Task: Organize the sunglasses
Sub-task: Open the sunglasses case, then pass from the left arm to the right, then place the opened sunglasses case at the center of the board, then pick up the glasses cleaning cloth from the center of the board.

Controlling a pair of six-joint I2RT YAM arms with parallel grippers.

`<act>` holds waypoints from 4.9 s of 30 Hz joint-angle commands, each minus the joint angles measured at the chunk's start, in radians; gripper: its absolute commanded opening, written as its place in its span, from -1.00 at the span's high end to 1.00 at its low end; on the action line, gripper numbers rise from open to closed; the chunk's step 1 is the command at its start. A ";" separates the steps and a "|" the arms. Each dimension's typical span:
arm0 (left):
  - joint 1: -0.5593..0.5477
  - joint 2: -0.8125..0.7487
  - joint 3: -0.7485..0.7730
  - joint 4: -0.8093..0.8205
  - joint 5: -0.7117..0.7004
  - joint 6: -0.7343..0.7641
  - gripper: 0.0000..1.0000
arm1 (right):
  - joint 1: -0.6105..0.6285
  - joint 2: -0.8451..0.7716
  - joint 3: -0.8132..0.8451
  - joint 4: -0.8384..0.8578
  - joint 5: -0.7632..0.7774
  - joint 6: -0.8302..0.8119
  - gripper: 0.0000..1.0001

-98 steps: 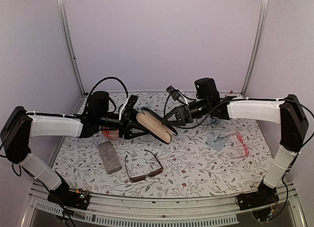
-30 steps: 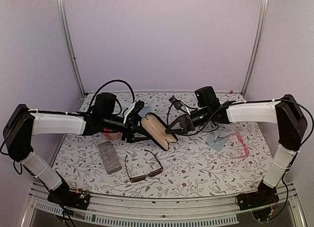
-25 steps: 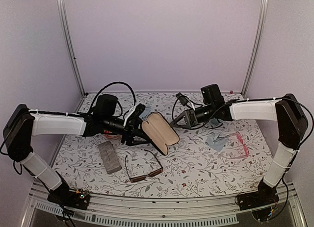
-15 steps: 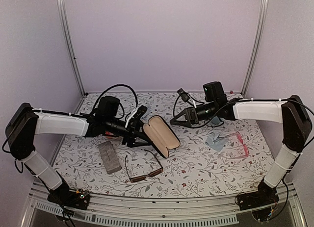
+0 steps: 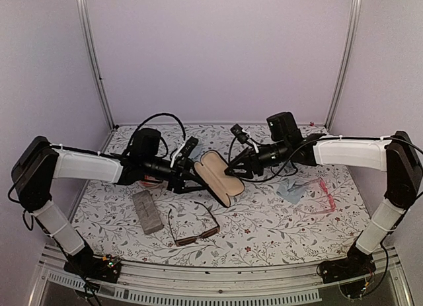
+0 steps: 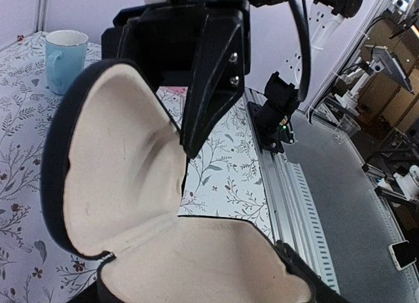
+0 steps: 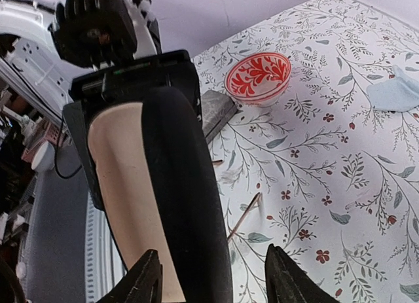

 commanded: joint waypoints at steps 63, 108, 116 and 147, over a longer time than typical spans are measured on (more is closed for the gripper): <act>0.164 -0.193 -0.113 -0.067 -0.745 -0.179 -0.98 | 0.207 0.391 0.444 -0.512 1.035 -0.429 0.31; 0.109 -0.157 -0.090 -0.051 -0.812 -0.181 -0.97 | -0.305 -0.052 -0.180 -0.373 0.680 0.308 0.11; 0.102 -0.157 -0.088 -0.057 -0.824 -0.181 -0.97 | -0.313 -0.036 -0.182 -0.369 0.730 0.304 0.15; 0.086 -0.128 -0.067 -0.060 -0.846 -0.170 -0.97 | -0.324 -0.066 -0.177 -0.260 0.622 0.267 0.89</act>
